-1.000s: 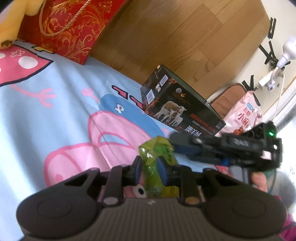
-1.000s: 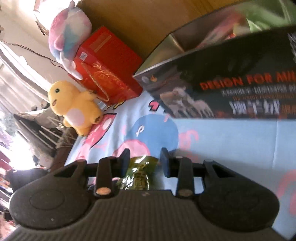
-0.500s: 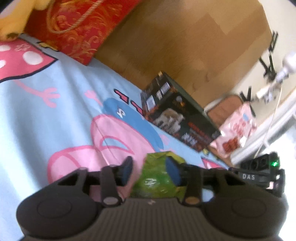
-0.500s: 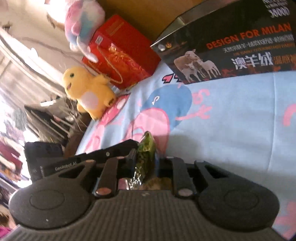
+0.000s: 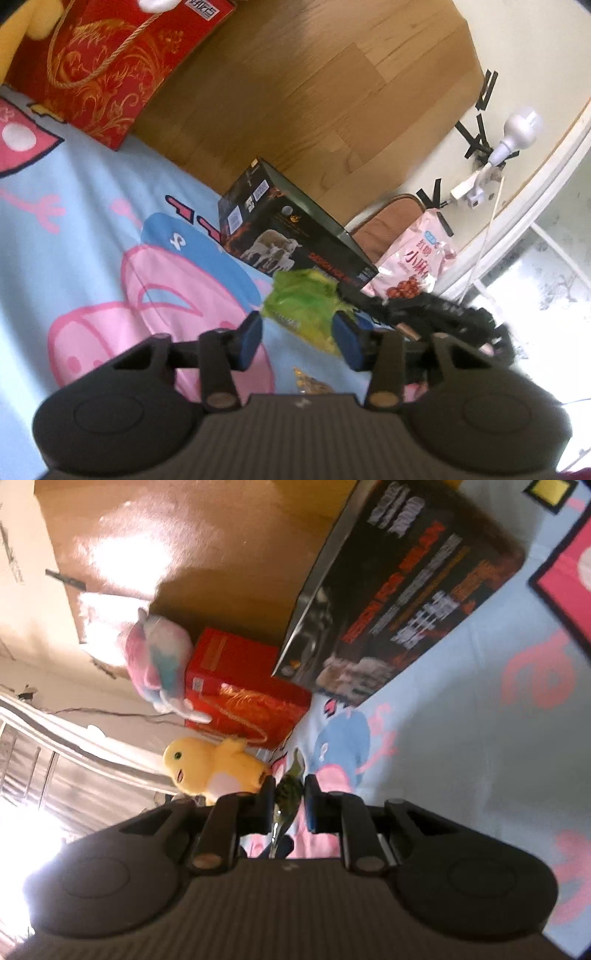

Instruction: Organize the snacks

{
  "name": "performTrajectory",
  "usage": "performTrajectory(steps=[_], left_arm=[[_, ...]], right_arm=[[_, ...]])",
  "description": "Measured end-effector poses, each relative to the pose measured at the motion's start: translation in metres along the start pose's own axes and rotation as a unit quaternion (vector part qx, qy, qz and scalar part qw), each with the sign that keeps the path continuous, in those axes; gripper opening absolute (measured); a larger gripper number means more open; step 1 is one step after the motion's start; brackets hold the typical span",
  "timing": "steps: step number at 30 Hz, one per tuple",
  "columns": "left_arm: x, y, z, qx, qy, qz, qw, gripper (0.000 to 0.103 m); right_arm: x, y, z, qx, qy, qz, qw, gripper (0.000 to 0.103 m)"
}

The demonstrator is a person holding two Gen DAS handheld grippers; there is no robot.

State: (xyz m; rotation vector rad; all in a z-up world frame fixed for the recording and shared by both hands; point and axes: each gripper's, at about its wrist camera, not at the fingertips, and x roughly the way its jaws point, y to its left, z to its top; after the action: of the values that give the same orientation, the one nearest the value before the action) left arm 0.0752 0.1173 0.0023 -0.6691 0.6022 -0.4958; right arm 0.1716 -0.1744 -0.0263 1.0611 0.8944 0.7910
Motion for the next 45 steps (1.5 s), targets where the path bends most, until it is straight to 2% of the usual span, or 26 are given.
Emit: performTrajectory(steps=[2,3,4,8,11,14,17,21,25,27,29,31,34,38,41,45], left_arm=[[0.000,-0.001,0.001,0.000,-0.002,-0.009,1.0000,0.040],[-0.002,-0.002,0.001,0.002,-0.007,-0.009,0.9999,0.043],[-0.003,-0.002,0.001,0.005,-0.011,-0.005,0.9999,0.048],[-0.005,0.000,0.002,0.000,-0.013,-0.008,0.9999,0.049],[-0.003,-0.001,0.001,0.003,-0.010,-0.006,0.9999,0.049],[-0.003,-0.002,0.001,0.007,-0.009,-0.006,0.9999,0.049],[-0.003,-0.002,0.001,0.008,-0.008,-0.004,0.9999,0.049],[0.000,-0.003,0.002,0.012,-0.002,-0.001,0.9999,0.049],[0.001,-0.005,0.002,0.021,0.000,0.003,0.9998,0.049],[0.001,-0.005,0.001,0.023,0.002,0.004,0.9997,0.049],[0.000,-0.006,0.001,0.026,0.001,0.005,0.9997,0.049],[0.000,-0.007,0.001,0.029,0.002,0.005,0.9996,0.049],[0.002,-0.009,0.000,0.036,0.009,0.000,0.9993,0.049],[0.007,-0.014,-0.004,0.051,0.030,-0.009,0.9982,0.049],[0.009,-0.017,-0.008,0.058,0.045,-0.017,0.9972,0.049],[0.010,-0.021,-0.014,0.062,0.059,-0.023,0.9960,0.049]], right_arm=[[0.000,0.008,0.002,-0.013,0.000,0.000,1.000,0.019],[-0.004,0.013,0.006,-0.021,-0.002,0.000,1.000,0.019],[-0.004,0.021,0.010,-0.032,-0.010,-0.003,0.999,0.019],[-0.014,0.057,0.041,-0.080,-0.055,-0.014,0.995,0.018],[-0.015,0.085,0.075,-0.124,-0.096,-0.040,0.987,0.018],[0.000,0.099,0.105,-0.156,-0.120,-0.083,0.977,0.018],[0.024,0.093,0.124,-0.166,-0.113,-0.118,0.972,0.018],[0.063,0.074,0.128,-0.178,-0.075,-0.162,0.968,0.020],[0.091,0.073,0.115,-0.235,-0.068,-0.223,0.944,0.029],[0.083,0.083,0.110,-0.263,-0.088,-0.221,0.935,0.032],[0.064,0.095,0.103,-0.277,-0.107,-0.205,0.932,0.033],[0.041,0.106,0.089,-0.288,-0.109,-0.183,0.934,0.034],[0.011,0.108,0.054,-0.288,-0.078,-0.169,0.939,0.034],[-0.024,0.083,-0.006,-0.269,-0.007,-0.170,0.948,0.037],[-0.041,0.065,-0.050,-0.249,0.023,-0.175,0.952,0.040],[-0.049,0.053,-0.084,-0.232,0.048,-0.160,0.958,0.046]])
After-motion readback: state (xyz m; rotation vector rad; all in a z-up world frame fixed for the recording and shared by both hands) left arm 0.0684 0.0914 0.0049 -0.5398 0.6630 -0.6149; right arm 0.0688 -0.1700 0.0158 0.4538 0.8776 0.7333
